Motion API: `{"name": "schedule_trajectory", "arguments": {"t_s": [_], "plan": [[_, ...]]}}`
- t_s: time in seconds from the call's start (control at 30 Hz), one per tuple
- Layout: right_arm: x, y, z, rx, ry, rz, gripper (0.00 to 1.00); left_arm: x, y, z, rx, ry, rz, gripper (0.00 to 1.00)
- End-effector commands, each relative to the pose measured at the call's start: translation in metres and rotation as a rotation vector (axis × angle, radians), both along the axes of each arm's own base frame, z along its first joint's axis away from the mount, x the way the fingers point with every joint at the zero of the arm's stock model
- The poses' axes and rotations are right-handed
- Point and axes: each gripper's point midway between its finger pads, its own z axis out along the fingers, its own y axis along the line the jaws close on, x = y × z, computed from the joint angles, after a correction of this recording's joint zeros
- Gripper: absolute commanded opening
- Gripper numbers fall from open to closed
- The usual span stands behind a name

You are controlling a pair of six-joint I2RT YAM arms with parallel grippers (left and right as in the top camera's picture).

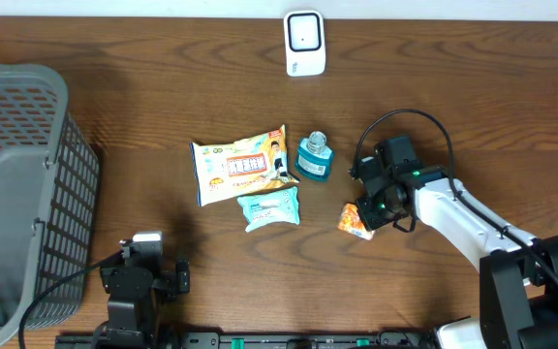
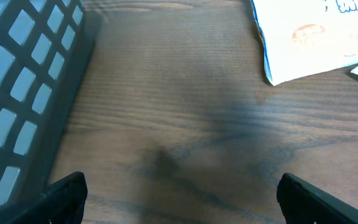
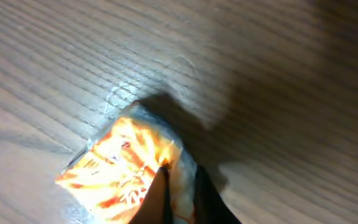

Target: Scan the item barcode

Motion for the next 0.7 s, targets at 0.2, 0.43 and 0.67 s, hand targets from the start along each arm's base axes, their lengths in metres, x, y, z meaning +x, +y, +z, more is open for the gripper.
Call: {"name": "schedule_trajectory", "arguments": {"t_s": [0.2,0.43,0.67], "plan": [[-0.007,0.022,0.008,0.258,0.123,-0.085,0.01,-0.002,0.001,-0.003,0.006,0.013,-0.001,0.98],[-0.011,0.027,0.051,0.602,0.238,-0.202,0.01,-0.002,0.001,-0.003,0.006,0.013,-0.001,0.98],[-0.027,0.02,0.09,0.867,0.425,-0.371,0.01,-0.002,0.001,-0.003,0.006,0.013,-0.001,0.98]]}}
